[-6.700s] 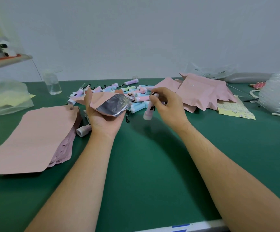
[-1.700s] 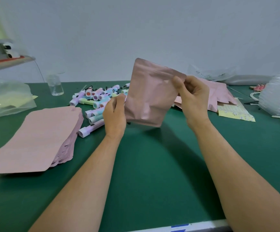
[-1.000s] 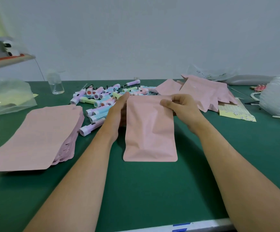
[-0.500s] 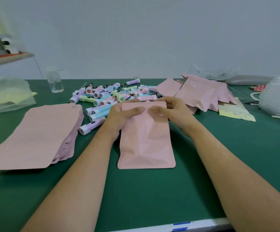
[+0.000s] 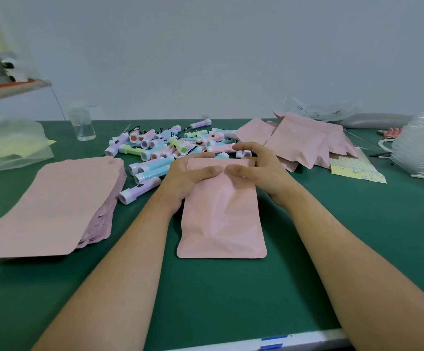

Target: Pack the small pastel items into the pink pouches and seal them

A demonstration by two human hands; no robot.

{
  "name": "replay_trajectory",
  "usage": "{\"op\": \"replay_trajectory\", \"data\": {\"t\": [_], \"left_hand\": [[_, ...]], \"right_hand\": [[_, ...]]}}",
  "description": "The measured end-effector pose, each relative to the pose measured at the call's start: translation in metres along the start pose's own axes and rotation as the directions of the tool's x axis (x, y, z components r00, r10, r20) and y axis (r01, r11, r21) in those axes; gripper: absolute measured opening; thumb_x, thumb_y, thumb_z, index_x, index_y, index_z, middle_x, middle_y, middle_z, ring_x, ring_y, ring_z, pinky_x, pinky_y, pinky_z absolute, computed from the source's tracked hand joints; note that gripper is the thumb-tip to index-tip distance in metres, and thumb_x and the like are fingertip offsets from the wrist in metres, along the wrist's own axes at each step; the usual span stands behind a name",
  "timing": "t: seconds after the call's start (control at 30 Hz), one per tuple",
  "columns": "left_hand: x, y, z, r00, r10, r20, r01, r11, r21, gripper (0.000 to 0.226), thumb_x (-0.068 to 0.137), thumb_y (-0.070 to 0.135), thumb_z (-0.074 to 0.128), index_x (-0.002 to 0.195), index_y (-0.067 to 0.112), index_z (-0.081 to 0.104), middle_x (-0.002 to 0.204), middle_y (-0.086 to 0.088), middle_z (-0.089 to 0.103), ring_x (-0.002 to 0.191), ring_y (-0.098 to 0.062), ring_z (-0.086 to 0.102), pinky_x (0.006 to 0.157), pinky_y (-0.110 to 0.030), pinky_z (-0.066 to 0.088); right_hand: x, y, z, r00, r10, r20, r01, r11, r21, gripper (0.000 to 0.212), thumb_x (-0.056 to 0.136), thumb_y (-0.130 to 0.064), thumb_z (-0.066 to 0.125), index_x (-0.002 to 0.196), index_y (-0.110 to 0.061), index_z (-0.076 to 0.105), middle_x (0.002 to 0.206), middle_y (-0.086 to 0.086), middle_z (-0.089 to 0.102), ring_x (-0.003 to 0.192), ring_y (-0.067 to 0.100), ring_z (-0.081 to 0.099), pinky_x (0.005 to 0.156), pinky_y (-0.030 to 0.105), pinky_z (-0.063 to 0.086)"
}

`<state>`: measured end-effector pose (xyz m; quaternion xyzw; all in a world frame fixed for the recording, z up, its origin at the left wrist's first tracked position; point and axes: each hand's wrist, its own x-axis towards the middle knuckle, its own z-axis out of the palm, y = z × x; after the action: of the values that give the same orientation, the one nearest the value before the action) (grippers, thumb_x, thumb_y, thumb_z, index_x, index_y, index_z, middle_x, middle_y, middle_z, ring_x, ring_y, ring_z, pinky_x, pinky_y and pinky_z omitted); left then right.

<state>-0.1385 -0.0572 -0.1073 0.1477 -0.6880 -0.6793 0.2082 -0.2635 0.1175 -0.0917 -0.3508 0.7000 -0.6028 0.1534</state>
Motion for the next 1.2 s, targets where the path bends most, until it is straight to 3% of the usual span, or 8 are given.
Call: {"op": "replay_trajectory", "data": {"t": [0.27,0.47,0.57,0.63,0.77,0.97,1.13,1.2], "left_hand": [[0.002,-0.001,0.003,1.0,0.018,-0.011,-0.018,1.0,-0.013,0.046,0.073,0.025,0.097,0.114,0.033,0.08,0.104,0.008,0.081,0.096,-0.013,0.078,0.079,-0.027,0.063],[0.005,0.0,0.0,1.0,-0.001,-0.021,0.0,1.0,-0.015,0.06,0.079,0.043,0.091,0.134,0.03,0.071,0.132,0.001,0.071,0.116,-0.016,0.069,0.098,-0.034,0.058],[0.007,-0.001,-0.006,0.998,-0.025,-0.051,0.019,0.995,-0.102,0.048,0.088,0.031,0.084,0.133,0.022,0.071,0.111,-0.002,0.08,0.093,-0.014,0.075,0.076,-0.027,0.06],[0.007,-0.003,-0.006,0.998,-0.011,-0.065,0.006,0.997,-0.08,0.042,0.089,0.026,0.084,0.13,0.023,0.073,0.099,0.001,0.082,0.085,-0.013,0.077,0.07,-0.025,0.06],[0.009,-0.008,-0.003,0.995,0.078,-0.059,-0.08,0.996,-0.042,0.031,0.093,0.019,0.081,0.119,0.033,0.073,0.095,-0.005,0.082,0.09,-0.011,0.078,0.084,-0.026,0.061],[0.007,-0.01,0.001,0.992,0.124,-0.039,-0.125,0.991,-0.048,0.04,0.092,0.016,0.082,0.13,0.025,0.071,0.097,-0.011,0.082,0.095,-0.018,0.079,0.076,-0.024,0.061],[0.007,-0.006,-0.002,0.994,0.102,-0.034,-0.102,0.995,-0.003,0.049,0.085,0.033,0.088,0.13,0.033,0.07,0.095,0.025,0.078,0.093,-0.003,0.076,0.078,-0.019,0.058],[0.005,-0.005,0.001,0.995,0.096,-0.026,-0.095,0.995,0.036,0.064,0.077,0.039,0.093,0.134,0.034,0.066,0.092,0.023,0.079,0.091,-0.001,0.076,0.076,-0.017,0.058]], "right_hand": [[0.003,0.001,-0.003,1.0,0.004,0.0,-0.004,1.0,0.013,0.058,0.066,-0.028,0.091,0.116,-0.038,0.062,0.084,0.013,0.053,0.076,0.025,0.057,0.088,0.06,0.056],[0.006,0.005,-0.013,0.999,0.037,-0.011,-0.036,0.997,0.064,0.066,0.059,-0.029,0.094,0.117,-0.033,0.065,0.093,0.017,0.066,0.08,0.028,0.071,0.087,0.056,0.061],[0.006,0.008,-0.02,0.998,0.047,-0.047,-0.043,0.997,0.067,0.063,0.058,-0.028,0.094,0.114,-0.035,0.066,0.097,0.02,0.064,0.083,0.032,0.071,0.087,0.06,0.059],[0.005,0.009,-0.021,0.997,0.052,-0.052,-0.049,0.997,0.056,0.06,0.059,-0.028,0.094,0.112,-0.036,0.067,0.094,0.019,0.064,0.082,0.031,0.071,0.085,0.057,0.061],[0.006,0.008,-0.021,0.996,0.066,-0.056,-0.064,0.997,0.041,0.049,0.067,-0.022,0.091,0.11,-0.035,0.07,0.089,0.008,0.066,0.076,0.023,0.07,0.073,0.038,0.059],[-0.001,0.001,-0.017,0.993,0.094,0.073,-0.093,0.996,-0.017,0.026,0.077,-0.021,0.09,0.1,-0.023,0.077,0.092,0.005,0.08,0.08,0.019,0.077,0.063,0.024,0.057],[0.001,0.003,-0.019,0.999,0.013,0.039,-0.011,0.999,-0.036,0.031,0.077,-0.02,0.091,0.104,-0.027,0.076,0.081,-0.002,0.076,0.077,0.015,0.074,0.067,0.023,0.057],[0.002,0.004,-0.02,0.999,-0.01,0.038,0.012,0.999,-0.049,0.032,0.077,-0.018,0.09,0.104,-0.027,0.075,0.076,-0.005,0.073,0.073,0.014,0.072,0.066,0.024,0.055]]}}
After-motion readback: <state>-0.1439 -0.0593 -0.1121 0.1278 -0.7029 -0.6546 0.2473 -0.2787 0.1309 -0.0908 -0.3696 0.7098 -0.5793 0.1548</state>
